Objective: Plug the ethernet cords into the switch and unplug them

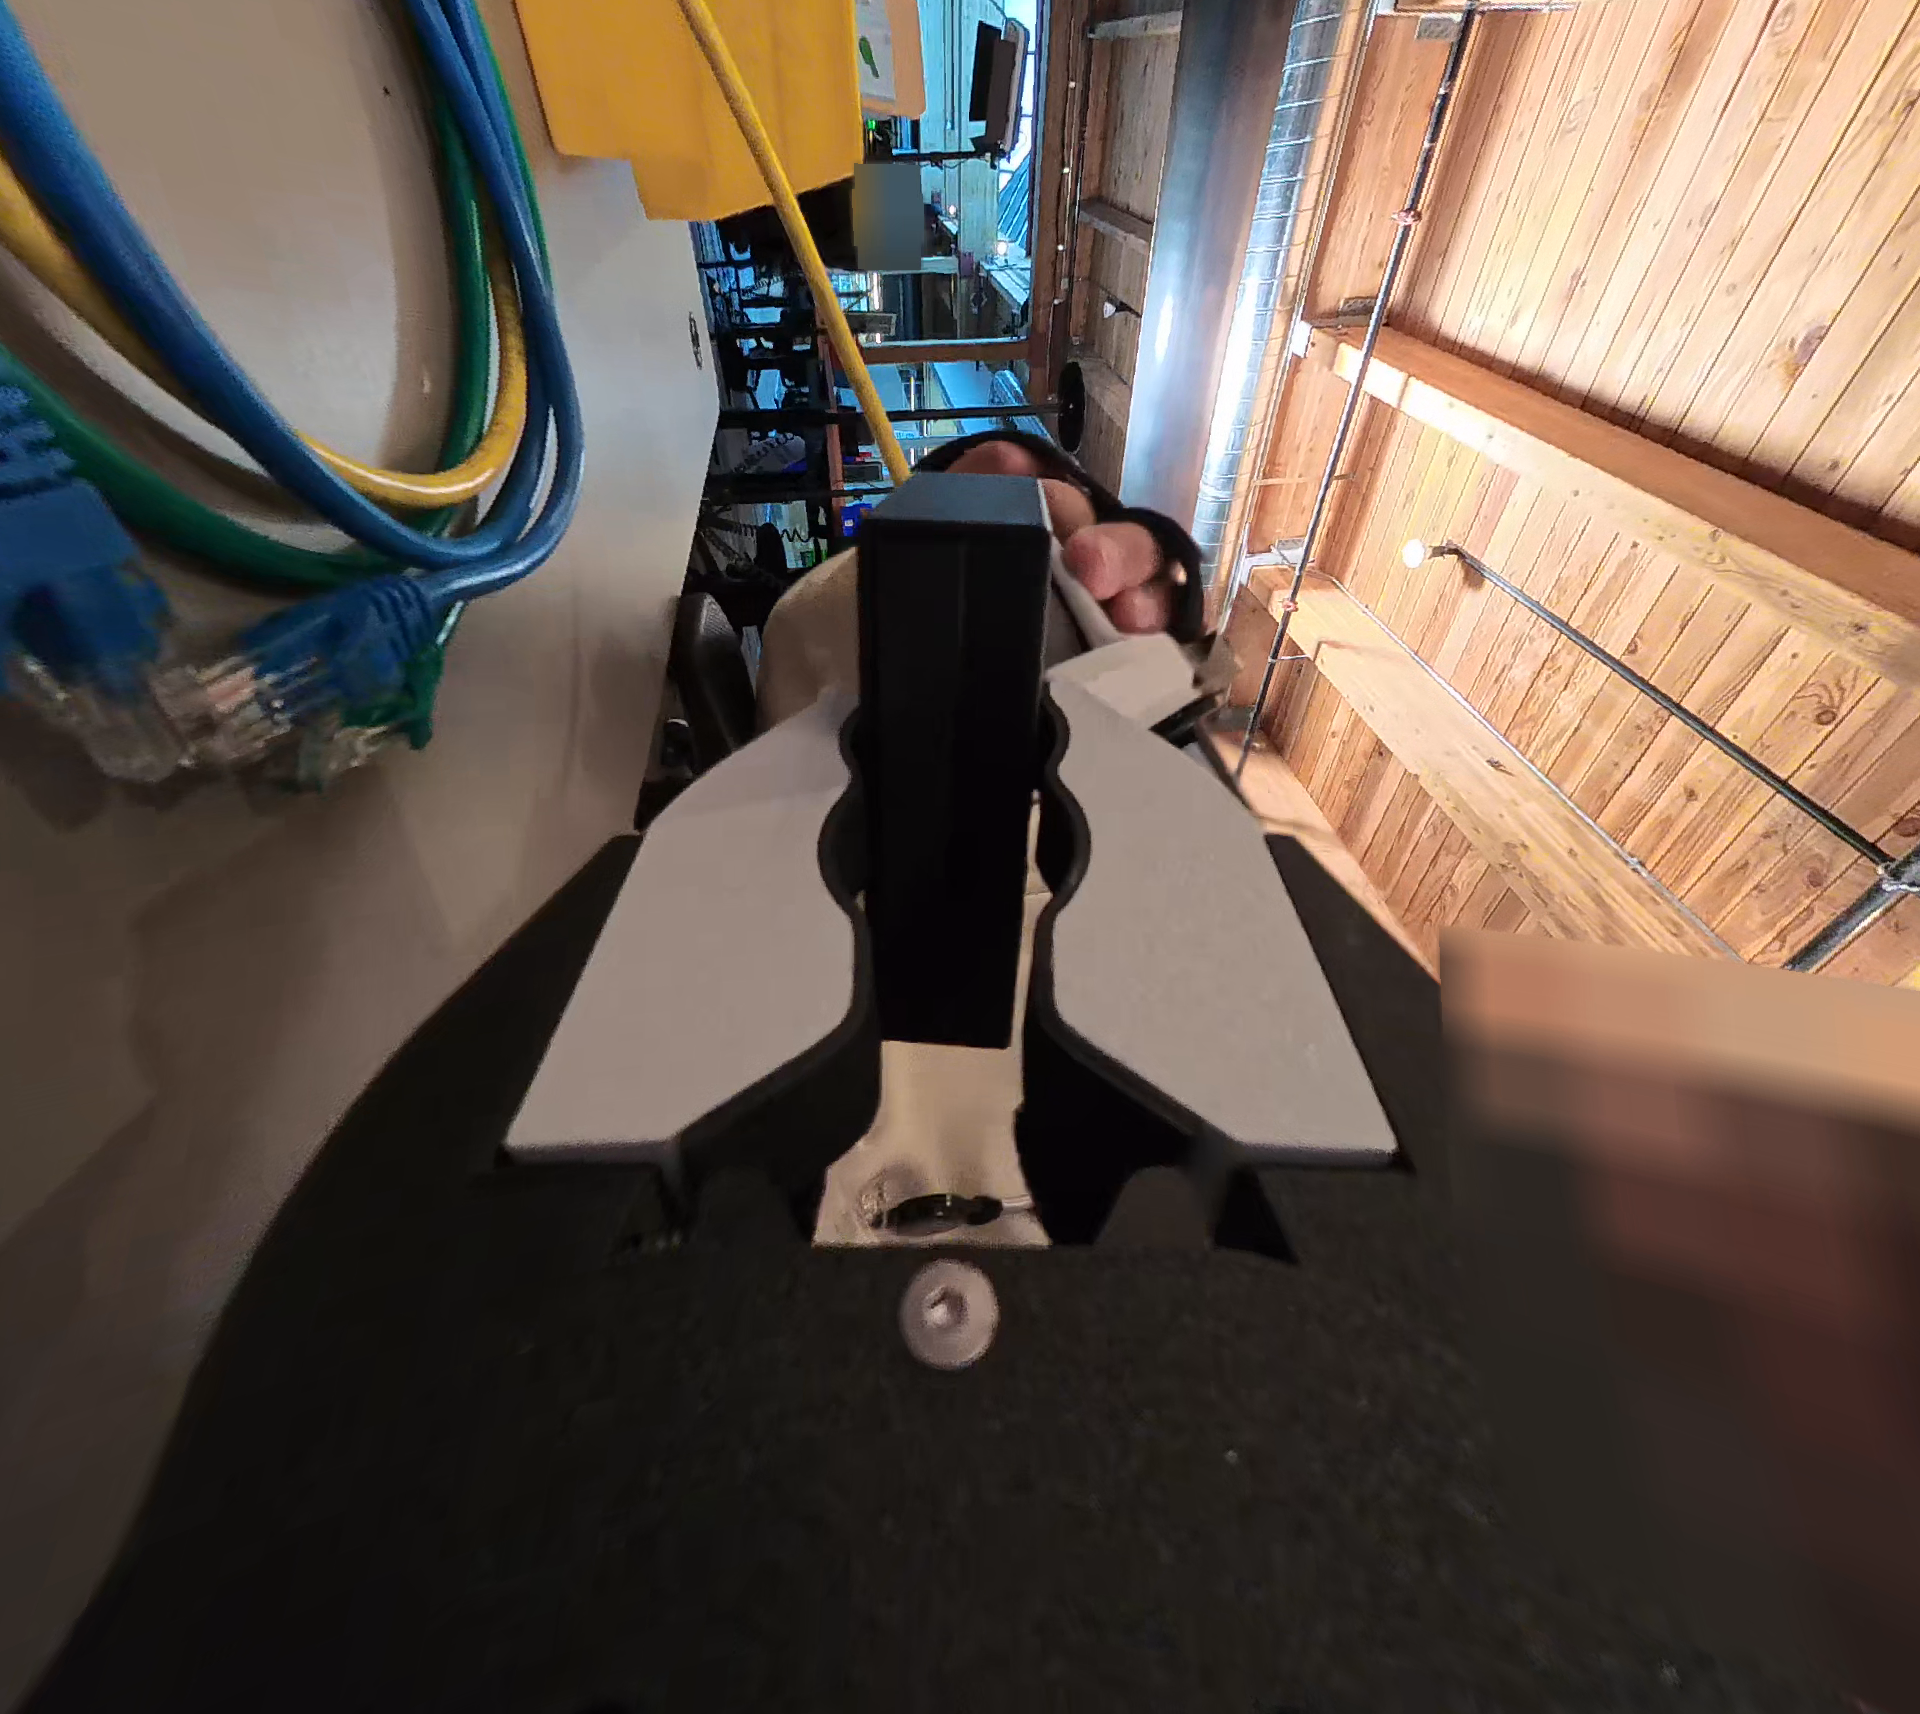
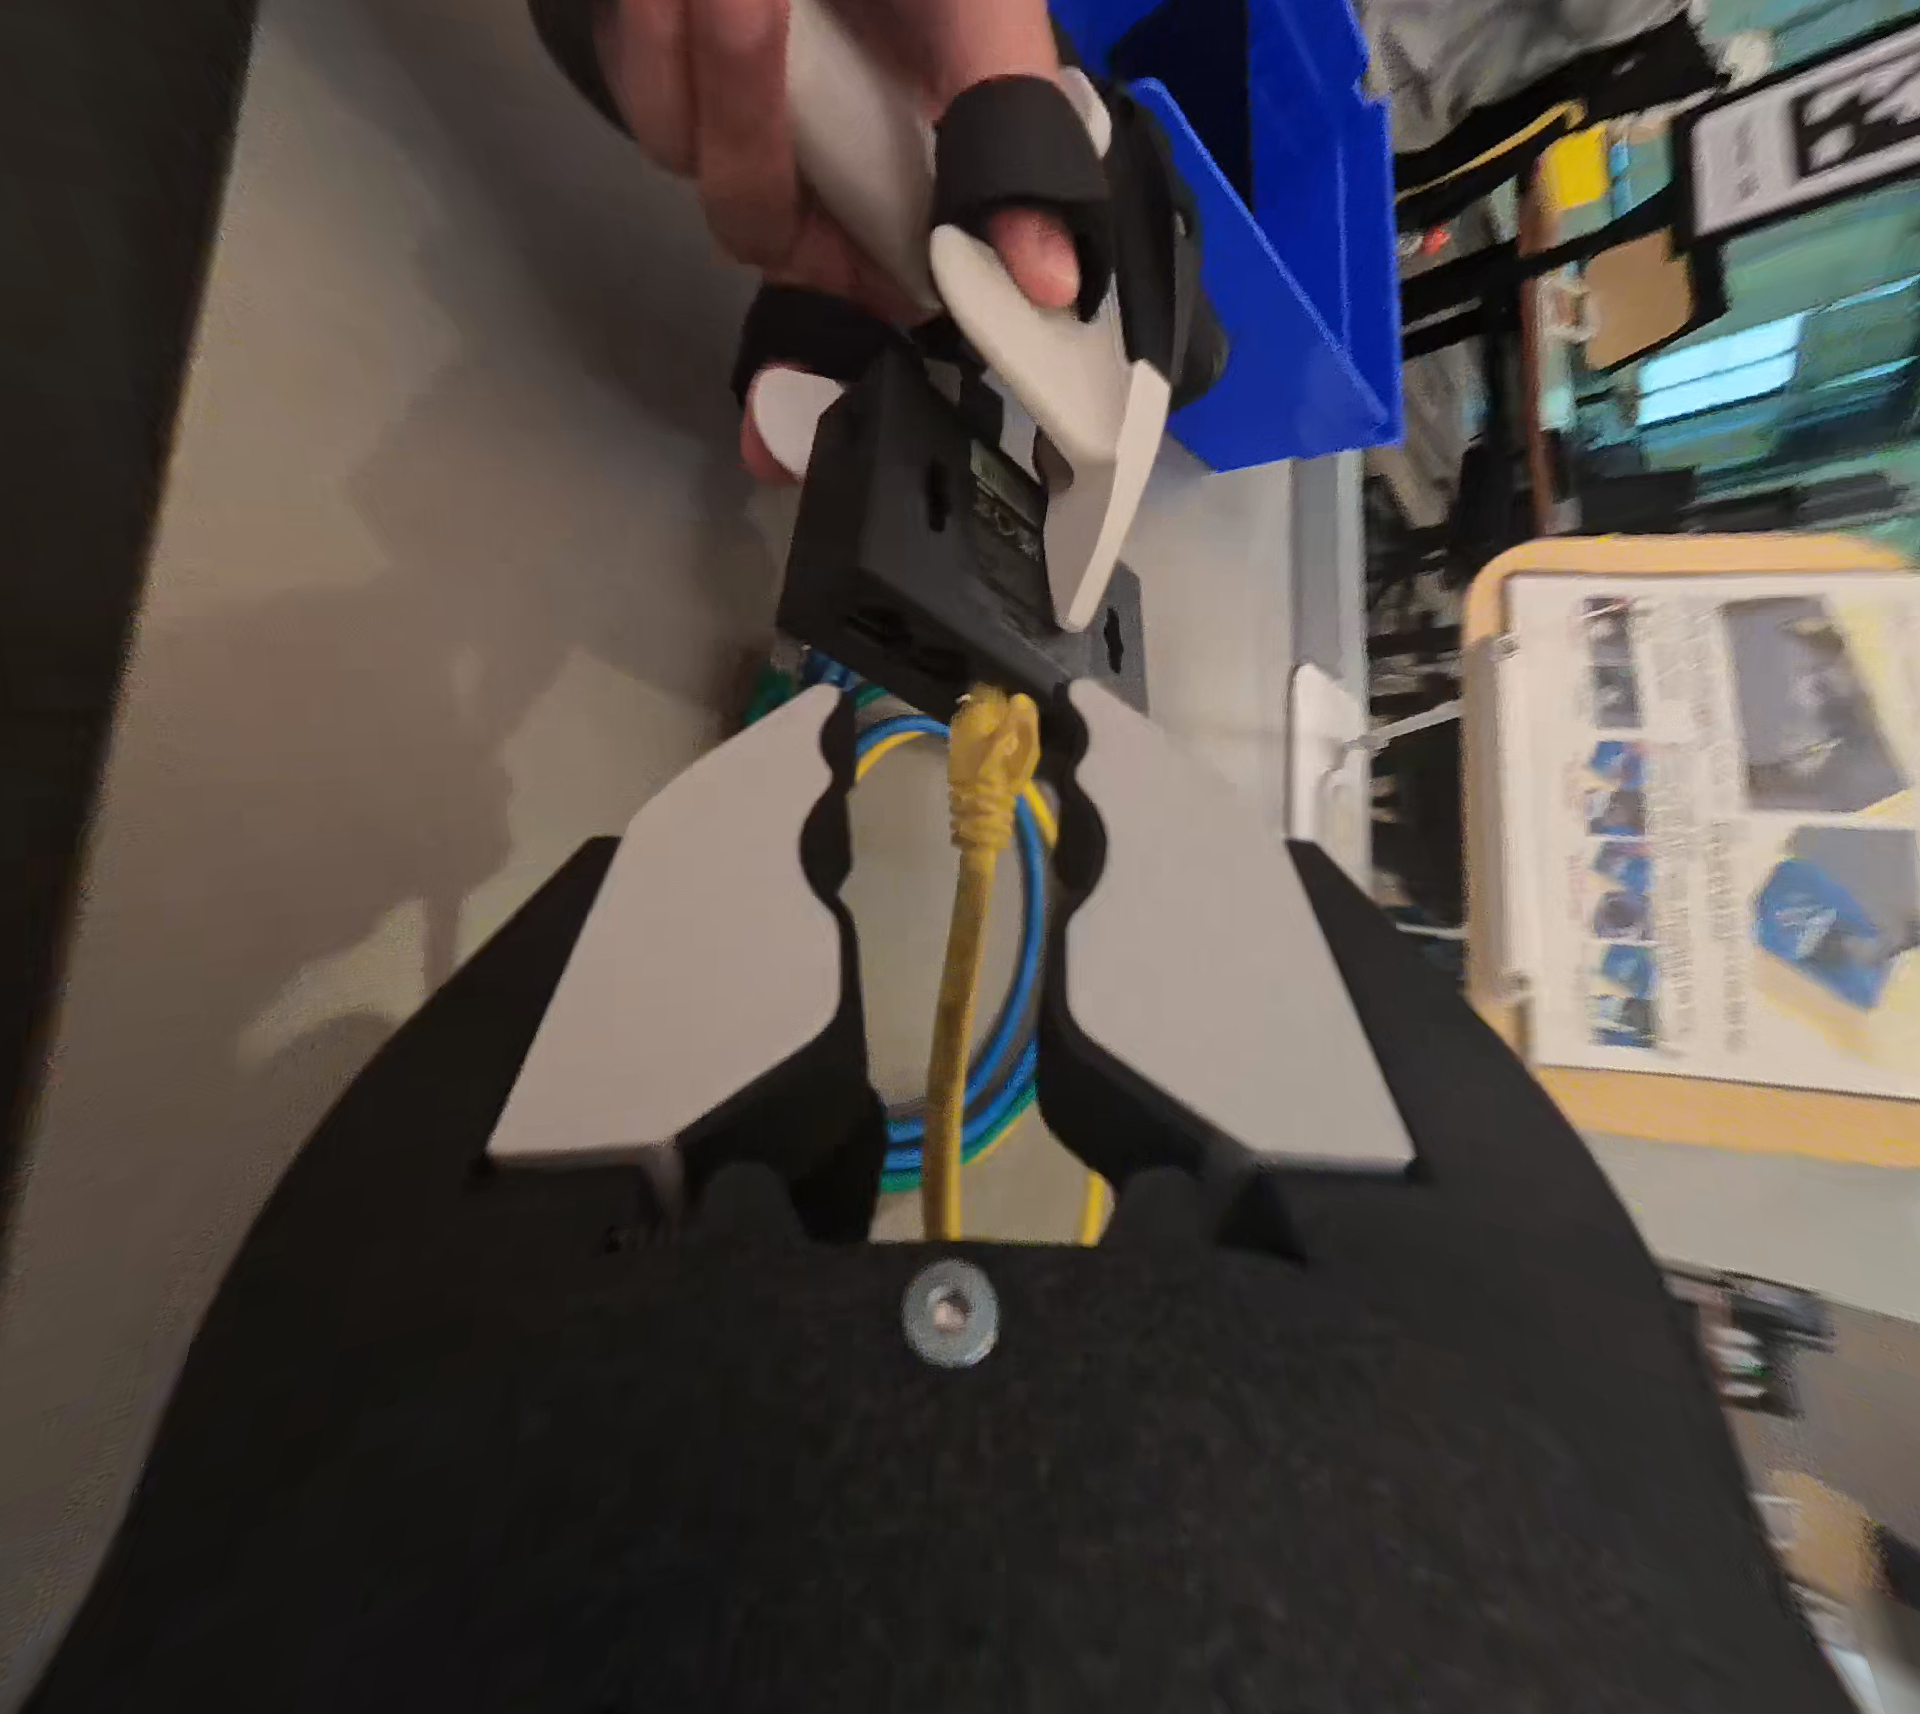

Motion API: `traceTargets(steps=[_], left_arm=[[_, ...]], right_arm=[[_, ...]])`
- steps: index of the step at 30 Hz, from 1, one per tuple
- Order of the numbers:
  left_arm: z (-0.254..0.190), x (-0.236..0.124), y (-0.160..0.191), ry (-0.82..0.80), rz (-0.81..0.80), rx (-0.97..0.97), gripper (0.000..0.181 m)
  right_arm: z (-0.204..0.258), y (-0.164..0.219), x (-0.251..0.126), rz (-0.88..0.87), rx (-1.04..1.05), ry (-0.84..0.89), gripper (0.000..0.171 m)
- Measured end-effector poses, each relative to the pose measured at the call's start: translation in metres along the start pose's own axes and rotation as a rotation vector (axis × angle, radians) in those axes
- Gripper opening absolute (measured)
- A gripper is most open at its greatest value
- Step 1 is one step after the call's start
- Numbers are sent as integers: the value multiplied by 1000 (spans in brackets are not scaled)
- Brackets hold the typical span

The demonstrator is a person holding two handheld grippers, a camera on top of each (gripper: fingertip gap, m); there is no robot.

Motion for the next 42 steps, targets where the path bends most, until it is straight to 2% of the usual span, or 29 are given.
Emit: traceTargets(steps=[2,3,13,18,23,29,38,42], left_arm=[[0,0,4,15,5,-18,27],[0,0,5,21,9,-30,27],[-1,5,9,74,44,-55,27],[1,10,6,105,72,-81,27],[5,15,5,125,91,-108,27],[12,11,2,126,49,-133,27],[12,6,4,126,21,-136,27],[6,1,2,128,51,-78,27]], right_arm=[[1,-2,2,20,-107,110,19],[1,-2,3,28,-153,149,17],[2,7,3,146,-244,167,27],[2,7,2,149,-393,312,16],[5,13,-1,131,-404,319,15],[9,12,5,209,-448,332,14],[8,7,8,256,-400,257,13],[5,3,10,249,-338,260,14]])
Point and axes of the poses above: each gripper's, where its closed fingertips meet, x out along the fingers, y out of its underside, z = x × y across the jaws, the point moved 5 cm from there along -x, back along the fingers, and after that the axes turned 10 degrees about z, right-handed, at the moved point
